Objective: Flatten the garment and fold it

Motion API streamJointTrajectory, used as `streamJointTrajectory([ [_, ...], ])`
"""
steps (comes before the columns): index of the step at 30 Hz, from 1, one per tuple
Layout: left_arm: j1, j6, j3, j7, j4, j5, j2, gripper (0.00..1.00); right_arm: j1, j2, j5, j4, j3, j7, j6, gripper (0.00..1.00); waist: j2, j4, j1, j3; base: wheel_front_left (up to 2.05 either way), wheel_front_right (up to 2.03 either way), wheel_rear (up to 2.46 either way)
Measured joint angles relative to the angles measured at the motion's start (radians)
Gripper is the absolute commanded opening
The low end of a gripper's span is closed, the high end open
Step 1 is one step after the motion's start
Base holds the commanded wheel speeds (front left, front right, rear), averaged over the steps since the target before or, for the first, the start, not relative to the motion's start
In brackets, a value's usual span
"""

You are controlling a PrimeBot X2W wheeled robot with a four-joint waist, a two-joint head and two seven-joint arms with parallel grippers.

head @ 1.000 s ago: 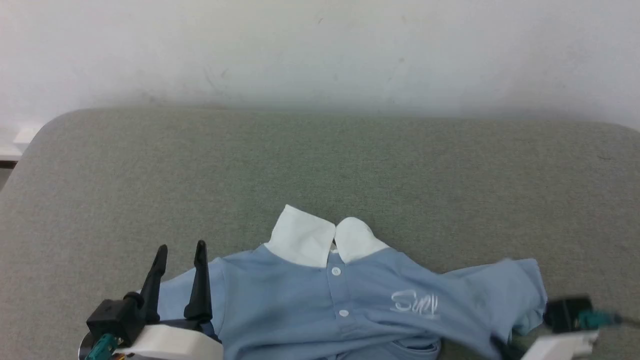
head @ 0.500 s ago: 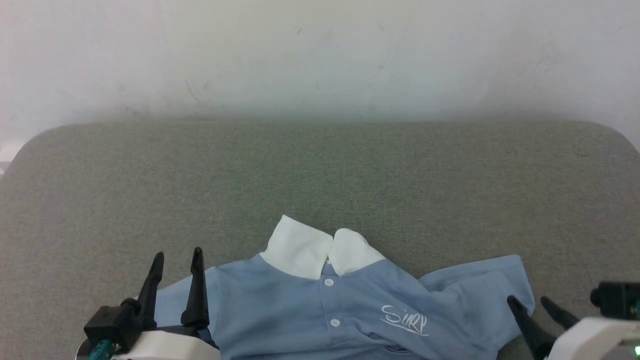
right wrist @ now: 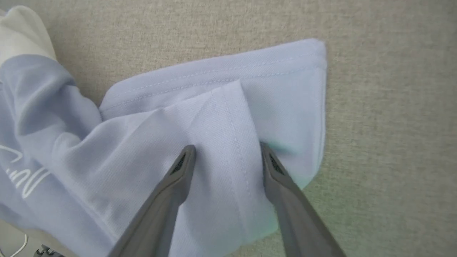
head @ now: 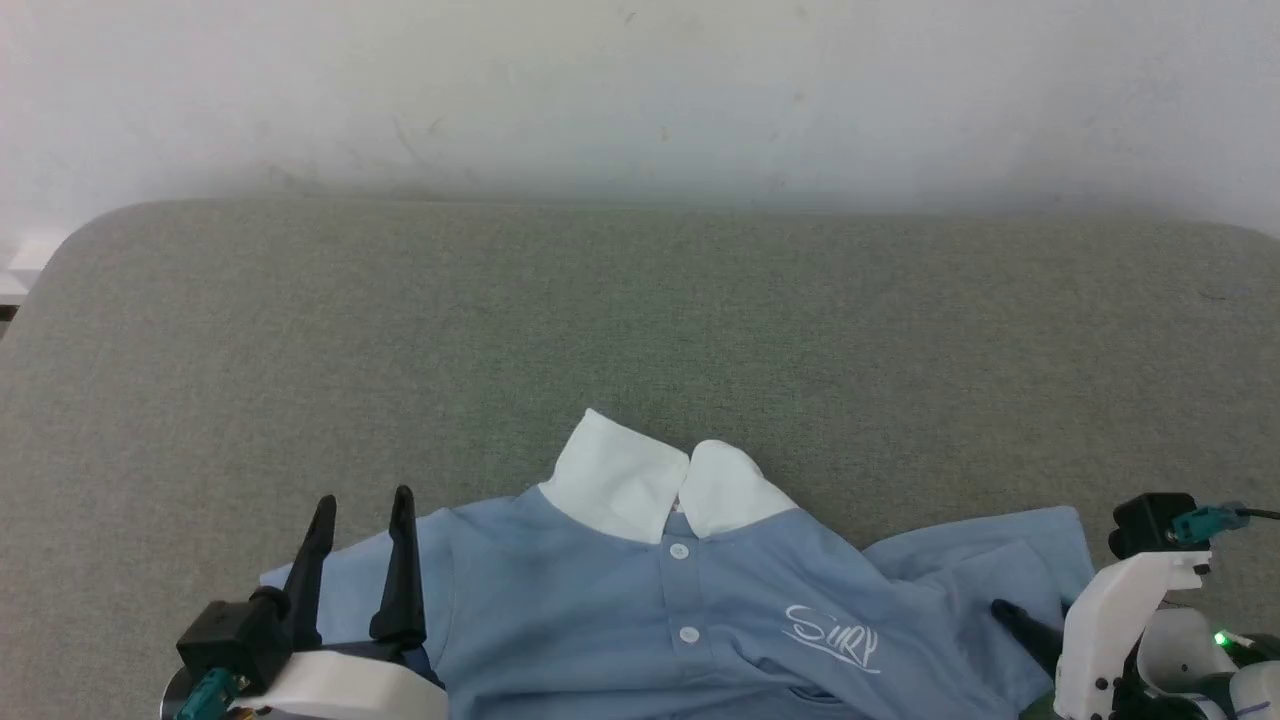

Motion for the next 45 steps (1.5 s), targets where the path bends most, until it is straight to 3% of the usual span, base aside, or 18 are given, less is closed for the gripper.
streamJointTrajectory([
  [1,0.000,0.000,0.000,0.000,0.002,0.000,-0.002,1.00,-0.001,-0.006,0.013,0.003,0.007,0.005,0.000,0.00,0.0000,0.004,0.0000,0.001,0.00,0.00,0.00],
  [8,0.000,-0.001,0.009,0.000,0.009,0.000,-0.004,1.00,-0.098,-0.058,0.017,-0.075,0.040,-0.059,0.000,0.00,0.0000,0.009,-0.0001,-0.003,0.00,0.00,0.00],
  [14,-0.012,-0.016,0.008,0.000,0.011,0.001,-0.006,1.00,-0.369,-0.055,-0.036,-0.045,0.037,-0.252,0.000,0.00,0.0000,0.006,0.0000,0.011,0.00,0.00,0.00],
  [18,-0.031,-0.026,0.003,0.000,0.009,0.002,-0.007,1.00,-0.427,-0.059,-0.069,0.073,-0.039,-0.294,0.000,0.00,0.0000,0.023,0.0000,0.019,0.00,0.00,0.00],
  [28,-0.052,-0.042,0.011,0.000,0.019,0.012,-0.035,1.00,-0.360,-0.041,-0.134,0.490,-0.217,-0.447,0.000,0.00,0.0000,0.056,0.0000,0.081,0.00,0.00,0.00],
  [29,-0.052,-0.044,0.014,0.000,0.021,0.012,-0.035,1.00,-0.361,-0.042,-0.144,0.519,-0.231,-0.471,0.000,0.06,0.0000,0.058,0.0000,0.088,0.00,0.00,0.00],
  [31,-0.052,-0.045,0.018,0.000,0.026,0.014,-0.035,1.00,-0.361,-0.045,-0.168,0.572,-0.249,-0.509,0.000,0.63,0.0000,0.060,0.0001,0.097,0.00,0.00,0.00],
  [32,-0.052,-0.045,0.021,0.000,0.028,0.017,-0.035,1.00,-0.361,-0.045,-0.172,0.591,-0.250,-0.524,0.000,1.00,0.0000,0.059,0.0001,0.098,0.00,0.00,0.00],
  [38,-0.051,-0.052,0.032,0.000,0.052,0.020,-0.034,1.00,-0.362,-0.044,-0.183,0.594,-0.234,-0.691,0.000,1.00,0.0000,0.048,0.0000,0.070,0.00,0.00,0.00],
  [45,-0.021,-0.044,0.039,0.004,0.061,0.021,-0.024,1.00,-0.290,-0.019,-0.218,0.423,-0.158,-0.825,0.000,1.00,0.0000,0.022,-0.0002,0.006,0.00,0.00,0.00],
])
